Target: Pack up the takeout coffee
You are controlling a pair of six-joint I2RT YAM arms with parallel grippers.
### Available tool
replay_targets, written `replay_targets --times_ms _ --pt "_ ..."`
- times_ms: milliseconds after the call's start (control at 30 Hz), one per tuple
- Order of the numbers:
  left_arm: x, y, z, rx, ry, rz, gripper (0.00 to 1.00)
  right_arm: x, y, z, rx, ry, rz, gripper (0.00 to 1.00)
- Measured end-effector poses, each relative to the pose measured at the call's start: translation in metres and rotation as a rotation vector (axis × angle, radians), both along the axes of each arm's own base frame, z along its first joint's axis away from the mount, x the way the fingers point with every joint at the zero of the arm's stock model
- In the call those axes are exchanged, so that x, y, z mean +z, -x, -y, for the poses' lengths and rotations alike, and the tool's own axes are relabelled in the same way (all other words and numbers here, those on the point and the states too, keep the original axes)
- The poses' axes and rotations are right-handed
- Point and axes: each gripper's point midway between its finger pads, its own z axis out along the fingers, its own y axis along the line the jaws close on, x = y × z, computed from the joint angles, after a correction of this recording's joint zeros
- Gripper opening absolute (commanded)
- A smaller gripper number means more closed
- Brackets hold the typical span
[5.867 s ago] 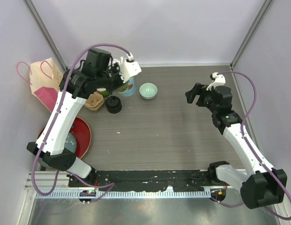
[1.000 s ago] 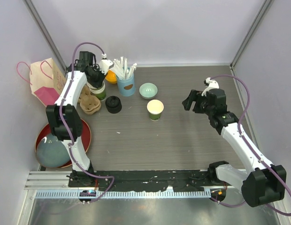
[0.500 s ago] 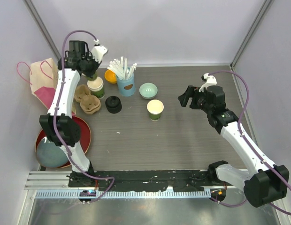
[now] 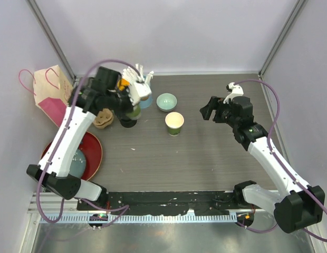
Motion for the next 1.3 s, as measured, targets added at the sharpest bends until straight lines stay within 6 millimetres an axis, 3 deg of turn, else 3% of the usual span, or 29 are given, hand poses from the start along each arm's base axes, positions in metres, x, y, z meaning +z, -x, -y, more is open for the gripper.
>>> replay_targets --times_ms 67,133,233,333,533,800,1067,1100,1133,1200,1300 --pt "-0.035 0.033 0.020 -0.106 -0.042 -0.128 0.00 -0.001 0.000 0.000 0.001 0.003 -0.002 0.84" --pt "-0.063 0.052 0.028 -0.157 -0.067 -0.231 0.00 -0.001 0.002 0.001 0.001 0.006 -0.005 0.84" --pt "-0.095 0.062 0.031 -0.174 -0.103 -0.312 0.00 0.001 0.003 0.002 0.000 0.007 -0.001 0.84" --pt "-0.116 0.058 0.036 -0.175 -0.146 -0.311 0.00 0.005 0.004 0.003 -0.004 0.010 0.013 0.84" --pt "-0.147 0.041 0.068 -0.207 -0.181 -0.274 0.00 0.009 0.007 0.007 -0.012 0.018 0.033 0.84" --pt "-0.184 0.019 0.077 -0.195 -0.223 -0.302 0.00 0.004 0.010 0.011 -0.022 0.037 0.032 0.84" --pt "-0.195 0.019 0.077 -0.198 -0.216 -0.342 0.01 0.002 0.012 0.013 -0.022 0.055 0.027 0.84" --pt "-0.195 0.019 0.076 -0.196 -0.209 -0.348 0.07 0.002 0.012 0.013 -0.022 0.055 0.027 0.84" --pt "-0.195 0.018 0.075 -0.193 -0.202 -0.353 0.26 0.001 0.012 0.013 -0.021 0.057 0.026 0.84" --pt "-0.195 0.016 0.073 -0.189 -0.192 -0.358 0.41 0.001 0.013 0.013 -0.021 0.058 0.024 0.84" --pt "-0.194 0.014 0.071 -0.181 -0.183 -0.360 0.52 0.000 0.013 0.014 -0.021 0.059 0.021 0.84"
